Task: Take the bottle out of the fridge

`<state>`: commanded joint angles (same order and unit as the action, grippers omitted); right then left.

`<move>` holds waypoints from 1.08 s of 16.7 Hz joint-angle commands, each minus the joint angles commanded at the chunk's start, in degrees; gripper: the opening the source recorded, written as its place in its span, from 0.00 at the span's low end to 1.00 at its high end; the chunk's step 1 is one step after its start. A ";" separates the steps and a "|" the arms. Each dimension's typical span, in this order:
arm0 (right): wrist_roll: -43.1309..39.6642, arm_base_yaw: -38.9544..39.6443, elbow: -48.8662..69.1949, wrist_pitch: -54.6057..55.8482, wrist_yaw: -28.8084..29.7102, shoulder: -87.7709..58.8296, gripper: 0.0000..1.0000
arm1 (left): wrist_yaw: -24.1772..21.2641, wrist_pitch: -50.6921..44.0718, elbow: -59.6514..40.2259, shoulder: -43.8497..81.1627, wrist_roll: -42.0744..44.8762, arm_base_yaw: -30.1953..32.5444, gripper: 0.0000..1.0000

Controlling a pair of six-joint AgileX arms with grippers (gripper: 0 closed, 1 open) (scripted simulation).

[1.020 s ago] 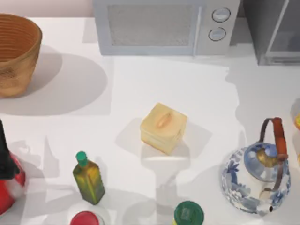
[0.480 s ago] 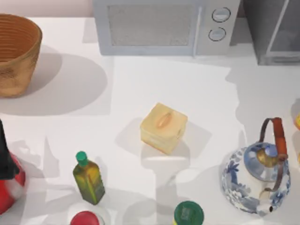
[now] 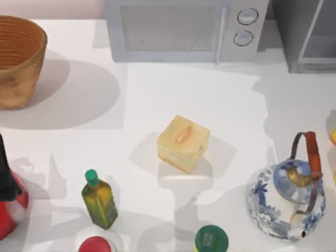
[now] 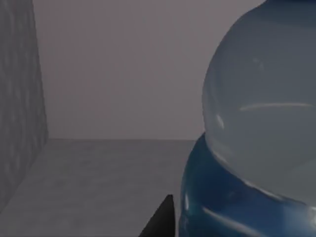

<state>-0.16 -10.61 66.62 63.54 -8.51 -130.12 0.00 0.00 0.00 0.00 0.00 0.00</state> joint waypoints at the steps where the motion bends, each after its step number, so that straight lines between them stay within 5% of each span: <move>1: 0.00 0.00 0.00 0.00 0.00 0.00 0.00 | 0.00 0.00 0.00 0.00 0.00 0.00 1.00; 18: 0.15 -0.16 1.43 -9.25 -0.11 7.89 0.00 | 0.00 0.00 0.00 0.00 0.00 0.00 1.00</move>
<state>0.00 -10.77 68.05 54.29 -8.62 -122.23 0.00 0.00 0.00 0.00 0.00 0.00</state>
